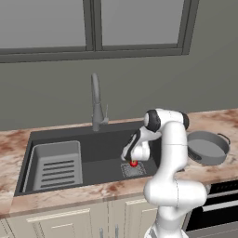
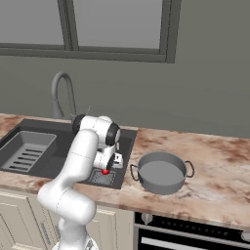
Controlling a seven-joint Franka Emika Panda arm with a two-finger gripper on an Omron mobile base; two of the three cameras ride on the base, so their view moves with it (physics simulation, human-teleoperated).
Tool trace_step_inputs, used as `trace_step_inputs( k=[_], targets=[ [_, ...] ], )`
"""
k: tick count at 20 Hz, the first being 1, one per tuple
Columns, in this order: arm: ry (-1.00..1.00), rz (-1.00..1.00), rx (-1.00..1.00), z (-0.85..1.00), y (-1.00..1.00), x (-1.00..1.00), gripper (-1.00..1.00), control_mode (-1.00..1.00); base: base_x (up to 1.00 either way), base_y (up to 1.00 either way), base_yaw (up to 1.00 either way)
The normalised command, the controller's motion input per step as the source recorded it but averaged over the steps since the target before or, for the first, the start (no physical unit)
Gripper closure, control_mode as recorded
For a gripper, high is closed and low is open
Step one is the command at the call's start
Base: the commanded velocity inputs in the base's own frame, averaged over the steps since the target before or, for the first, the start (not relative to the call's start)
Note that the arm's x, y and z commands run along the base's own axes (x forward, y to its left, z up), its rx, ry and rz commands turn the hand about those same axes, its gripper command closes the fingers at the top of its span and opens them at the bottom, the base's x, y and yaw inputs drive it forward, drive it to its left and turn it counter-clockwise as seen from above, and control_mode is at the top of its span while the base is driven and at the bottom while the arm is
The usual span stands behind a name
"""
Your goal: Dump the tomato from the pot into the sink. Then turn on the water and wash the tomato. Then turn off the water and put the tomato back in the pot.
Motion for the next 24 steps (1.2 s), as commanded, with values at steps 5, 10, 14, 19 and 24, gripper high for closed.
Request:
trace_step_inputs(
  k=[5,10,14,19,24],
  targets=[
    [0.06,0.00,0.00,-0.08,0.00,-0.21,-1.00,-1.00,0.00,0.00,0.00],
    [0.02,0.00,0.00,0.00,0.05,-0.36,-1.00,-1.00,0.00,0.00,0.00],
    [0.01,0.00,0.00,0.00,0.11,-0.11,-1.00,-1.00,0.00,0.00,0.00],
    [0.00,0.00,0.00,-0.01,0.07,0.00,-1.00,-1.00,0.00,0.00,0.00],
    [0.02,0.00,0.00,-0.02,0.05,-0.16,-1.00,-1.00,0.00,0.00,0.00]
  ],
)
